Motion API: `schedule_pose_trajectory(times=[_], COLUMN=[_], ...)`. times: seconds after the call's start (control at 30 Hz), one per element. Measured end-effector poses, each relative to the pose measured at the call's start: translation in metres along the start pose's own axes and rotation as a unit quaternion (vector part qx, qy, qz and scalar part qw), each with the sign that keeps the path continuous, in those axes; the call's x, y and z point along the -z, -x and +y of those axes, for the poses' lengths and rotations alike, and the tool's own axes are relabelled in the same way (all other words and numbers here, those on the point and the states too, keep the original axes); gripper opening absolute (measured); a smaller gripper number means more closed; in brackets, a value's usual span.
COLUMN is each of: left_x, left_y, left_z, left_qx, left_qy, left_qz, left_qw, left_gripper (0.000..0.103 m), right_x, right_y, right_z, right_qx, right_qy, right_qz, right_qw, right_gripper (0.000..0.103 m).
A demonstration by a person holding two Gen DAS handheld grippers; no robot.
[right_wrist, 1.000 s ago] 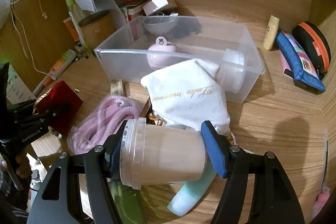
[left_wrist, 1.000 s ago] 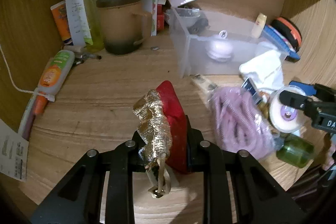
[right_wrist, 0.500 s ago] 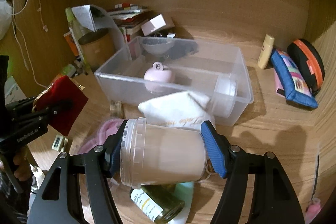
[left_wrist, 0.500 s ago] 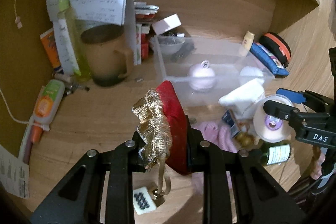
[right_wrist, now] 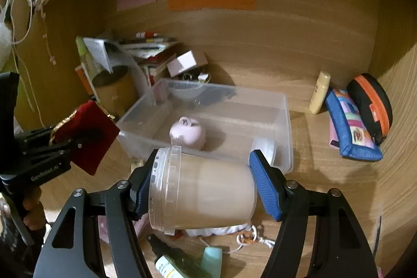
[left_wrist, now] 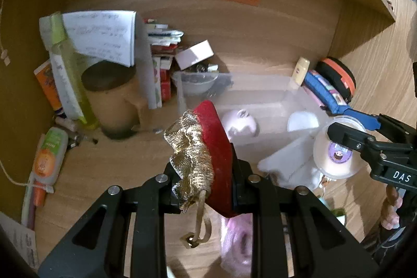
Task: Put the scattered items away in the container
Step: 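Carry the pouch and cup into the clear box and open both grippers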
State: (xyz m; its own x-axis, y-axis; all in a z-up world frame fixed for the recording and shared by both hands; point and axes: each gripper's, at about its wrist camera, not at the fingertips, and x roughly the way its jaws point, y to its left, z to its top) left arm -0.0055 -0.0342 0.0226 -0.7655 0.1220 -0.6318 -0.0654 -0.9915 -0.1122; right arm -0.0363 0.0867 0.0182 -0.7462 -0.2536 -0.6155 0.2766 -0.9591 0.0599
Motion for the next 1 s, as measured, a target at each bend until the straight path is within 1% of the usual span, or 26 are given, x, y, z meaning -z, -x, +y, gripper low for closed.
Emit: schedule_pose_trajectory(times=[0.23, 0.47, 0.77, 0.93, 1.0], left_x=[-0.024, -0.044, -0.062, -0.07, -0.072], left_y=[-0.007, -0.021, -0.046, -0.058, -0.067], left_z=[-0.007, -0.007, -0.006, -0.008, -0.01], left_qx=[0.022, 0.024, 0.036, 0.026, 0.025], left_qy=[0.002, 0.002, -0.003, -0.011, -0.016], left_qz=[-0.014, -0.015, -0.002, 0.004, 0.012], left_qw=[0.9997, 0.9996, 0.9993, 0.9996, 0.9995], left_gripper=[0.024, 0.024, 0.024, 0.024, 0.024], right_x=[-0.023, -0.041, -0.055, -0.054, -0.051], right_y=[-0.003, -0.017, -0.055, -0.079, -0.088], right_z=[-0.01, -0.016, -0.022, -0.026, -0.027], right_qx=[-0.001, 0.005, 0.004, 0.004, 0.0], right_qy=[-0.009, -0.005, 0.002, 0.002, 0.001], right_qz=[-0.015, -0.023, 0.001, 0.019, 0.028], right_qw=[1.0, 1.0, 1.0, 1.0, 1.0], right_gripper=[0.064, 0.064, 0.064, 0.064, 0.064])
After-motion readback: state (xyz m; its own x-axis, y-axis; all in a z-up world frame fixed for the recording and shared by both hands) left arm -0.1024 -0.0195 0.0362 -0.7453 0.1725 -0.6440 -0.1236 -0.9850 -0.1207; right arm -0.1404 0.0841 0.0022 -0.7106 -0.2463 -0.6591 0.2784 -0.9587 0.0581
